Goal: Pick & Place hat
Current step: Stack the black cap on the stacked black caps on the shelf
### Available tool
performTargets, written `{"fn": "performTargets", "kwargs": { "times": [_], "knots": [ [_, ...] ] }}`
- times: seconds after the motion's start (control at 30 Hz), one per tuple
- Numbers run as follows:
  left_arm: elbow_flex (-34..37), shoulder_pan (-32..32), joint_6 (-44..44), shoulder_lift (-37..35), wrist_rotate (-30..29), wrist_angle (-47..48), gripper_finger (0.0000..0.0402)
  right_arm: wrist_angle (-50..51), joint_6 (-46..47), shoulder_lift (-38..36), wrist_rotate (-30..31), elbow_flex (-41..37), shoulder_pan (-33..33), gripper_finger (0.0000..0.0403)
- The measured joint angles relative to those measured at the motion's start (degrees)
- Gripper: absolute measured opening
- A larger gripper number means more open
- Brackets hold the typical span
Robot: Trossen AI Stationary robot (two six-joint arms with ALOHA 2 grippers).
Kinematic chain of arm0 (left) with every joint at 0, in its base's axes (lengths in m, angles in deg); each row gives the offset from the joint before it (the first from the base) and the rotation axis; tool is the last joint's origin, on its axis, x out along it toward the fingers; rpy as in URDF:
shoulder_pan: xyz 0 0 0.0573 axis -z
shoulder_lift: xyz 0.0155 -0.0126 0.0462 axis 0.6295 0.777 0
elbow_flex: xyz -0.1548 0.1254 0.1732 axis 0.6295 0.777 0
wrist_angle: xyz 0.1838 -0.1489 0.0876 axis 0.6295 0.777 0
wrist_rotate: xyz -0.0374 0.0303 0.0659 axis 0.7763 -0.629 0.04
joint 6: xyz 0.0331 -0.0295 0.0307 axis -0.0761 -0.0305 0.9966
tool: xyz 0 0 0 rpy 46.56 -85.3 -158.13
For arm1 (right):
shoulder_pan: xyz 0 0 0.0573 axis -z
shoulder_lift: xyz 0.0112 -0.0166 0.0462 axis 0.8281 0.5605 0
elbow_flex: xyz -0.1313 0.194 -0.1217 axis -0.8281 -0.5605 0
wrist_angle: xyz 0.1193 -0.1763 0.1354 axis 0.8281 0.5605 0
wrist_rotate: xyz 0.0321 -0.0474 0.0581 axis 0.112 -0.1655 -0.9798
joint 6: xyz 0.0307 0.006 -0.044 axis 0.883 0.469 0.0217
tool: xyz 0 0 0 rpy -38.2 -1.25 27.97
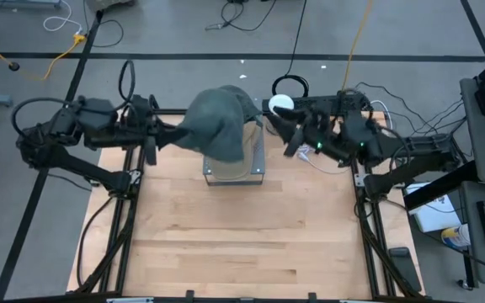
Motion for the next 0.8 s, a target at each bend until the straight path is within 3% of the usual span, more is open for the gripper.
{"fn": "performTargets", "kwargs": {
  "times": [0.17,0.4,0.63,0.8],
  "knots": [
    [0.0,3.1,1.9,0.7,1.8,-4.4,0.0005,4.9,18.6,-1.2,-5.3,0.0,4.6,0.0201],
    [0.0,7.0,7.0,2.2,1.9,-13.3,0.0005,8.5,44.0,-1.5,-24.8,-0.8,11.4,0.0208],
    [0.0,7.7,7.5,4.4,1.9,-13.9,0.0005,-6.2,49.4,-1.5,-40.2,-5.6,14.2,0.0208],
    [0.0,7.7,7.2,5.4,1.9,-14.0,0.0005,-13.6,52.8,-1.5,-43.8,-8.8,14.3,0.0204]
  ]
}}
